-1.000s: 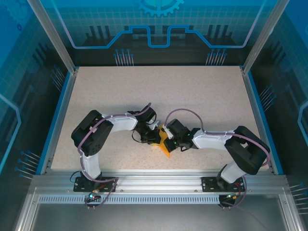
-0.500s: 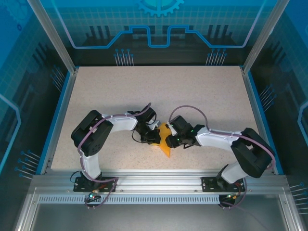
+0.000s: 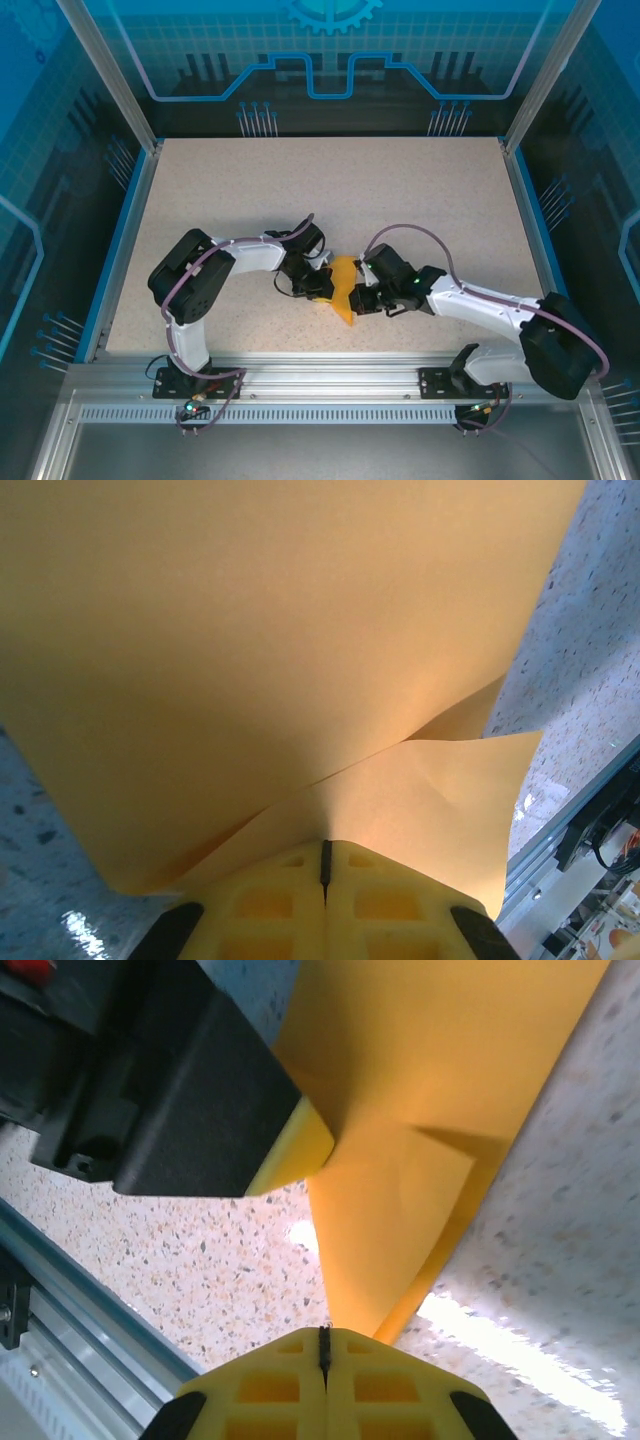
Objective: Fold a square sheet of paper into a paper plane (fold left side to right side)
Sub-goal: Third fold the triangle at the center of the table.
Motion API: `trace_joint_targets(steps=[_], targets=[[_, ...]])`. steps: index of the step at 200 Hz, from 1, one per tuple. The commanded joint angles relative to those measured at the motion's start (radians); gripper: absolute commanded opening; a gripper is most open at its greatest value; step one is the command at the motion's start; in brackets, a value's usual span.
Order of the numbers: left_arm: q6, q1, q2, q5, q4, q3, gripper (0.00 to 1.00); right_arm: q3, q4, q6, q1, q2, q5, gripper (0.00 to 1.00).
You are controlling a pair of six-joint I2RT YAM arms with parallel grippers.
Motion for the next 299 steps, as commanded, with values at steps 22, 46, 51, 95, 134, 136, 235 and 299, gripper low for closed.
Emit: trace_joint_targets(steps=[22, 46, 51, 95, 134, 136, 235, 299], targets=[[0.0, -0.006, 0.024, -0.114, -0.064, -0.037, 0.06, 0.057, 0.055, 0.139, 0.05, 0.121, -0.007, 0.0], [0.0, -0.01, 0.031, -0.112, -0.062, -0.032, 0.06, 0.11, 0.047, 0.146, 0.071, 0.192, 0.006, 0.0], [0.0, -0.01, 0.033, -0.112, -0.063, -0.03, 0.06, 0.119, 0.044, 0.145, 0.074, 0.205, 0.007, 0.0], [0.002, -0.011, 0.035, -0.115, -0.064, -0.028, 0.06, 0.155, 0.021, 0.153, 0.097, 0.286, 0.031, 0.0], [0.006, -0.01, 0.036, -0.119, -0.068, -0.027, 0.06, 0.157, -0.01, 0.157, 0.098, 0.311, 0.046, 0.0], [0.005, -0.011, 0.036, -0.119, -0.068, -0.028, 0.06, 0.157, -0.013, 0.157, 0.098, 0.314, 0.047, 0.0], [0.014, -0.011, 0.041, -0.132, -0.079, -0.025, 0.06, 0.162, -0.101, 0.149, 0.109, 0.327, 0.064, 0.0], [0.021, -0.01, 0.05, -0.142, -0.088, -0.015, 0.06, 0.144, -0.146, 0.159, 0.11, 0.312, 0.06, 0.0]])
